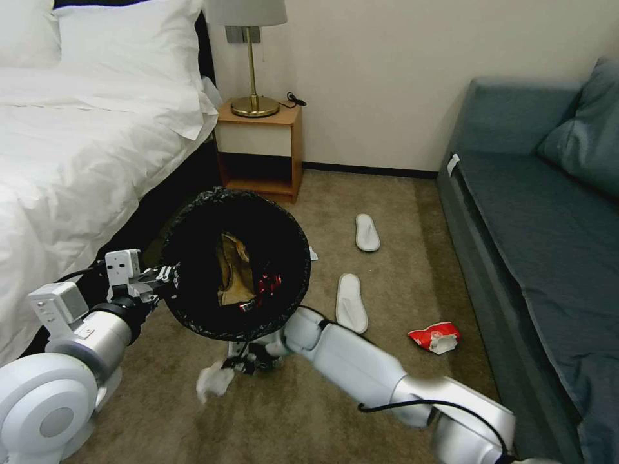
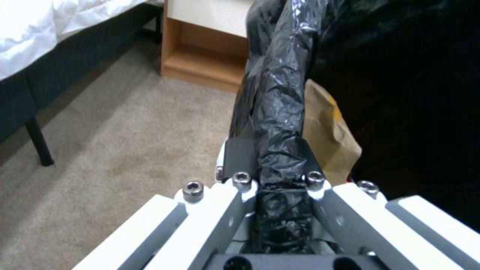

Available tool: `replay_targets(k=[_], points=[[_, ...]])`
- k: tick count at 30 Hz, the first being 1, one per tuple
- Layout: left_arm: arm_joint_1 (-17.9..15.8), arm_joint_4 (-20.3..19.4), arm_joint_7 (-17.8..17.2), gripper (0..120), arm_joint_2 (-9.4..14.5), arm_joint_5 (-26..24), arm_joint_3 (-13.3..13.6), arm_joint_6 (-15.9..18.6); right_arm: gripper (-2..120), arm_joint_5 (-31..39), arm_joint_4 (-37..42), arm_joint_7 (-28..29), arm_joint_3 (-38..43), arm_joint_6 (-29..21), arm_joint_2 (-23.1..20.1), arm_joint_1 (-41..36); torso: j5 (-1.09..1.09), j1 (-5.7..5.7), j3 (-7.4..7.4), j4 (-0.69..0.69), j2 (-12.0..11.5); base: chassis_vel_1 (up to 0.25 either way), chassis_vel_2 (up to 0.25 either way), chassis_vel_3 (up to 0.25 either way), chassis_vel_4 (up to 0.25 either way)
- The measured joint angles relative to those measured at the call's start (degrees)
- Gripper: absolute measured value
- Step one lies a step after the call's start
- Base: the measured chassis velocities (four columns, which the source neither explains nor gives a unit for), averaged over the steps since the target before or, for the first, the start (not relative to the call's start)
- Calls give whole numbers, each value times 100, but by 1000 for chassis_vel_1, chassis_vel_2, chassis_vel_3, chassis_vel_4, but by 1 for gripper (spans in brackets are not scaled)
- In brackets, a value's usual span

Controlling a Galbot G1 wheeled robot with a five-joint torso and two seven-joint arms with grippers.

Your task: Pick up the trash bin, then pick up the garbage on the floor and place it into the trash bin.

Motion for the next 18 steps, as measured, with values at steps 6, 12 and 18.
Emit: replay_targets(k=[6, 12, 18], points=[[-28, 2, 21, 3, 24, -25, -16, -1, 0, 260, 285, -59, 210, -75, -329, 16, -1, 0, 0, 0, 0, 0, 0, 0, 0], [-79, 23, 30, 3, 29, -50, 12, 1, 0, 770, 914, 72, 370, -392, -880, -242, 0, 0, -1, 0, 1, 0, 0, 0, 0], [-112, 41, 27, 3, 62, -170, -3, 6, 0, 1172, 1699, 279, 813, -583, -1580, -745, 1, -1, -1, 0, 1, 0, 0, 0, 0]])
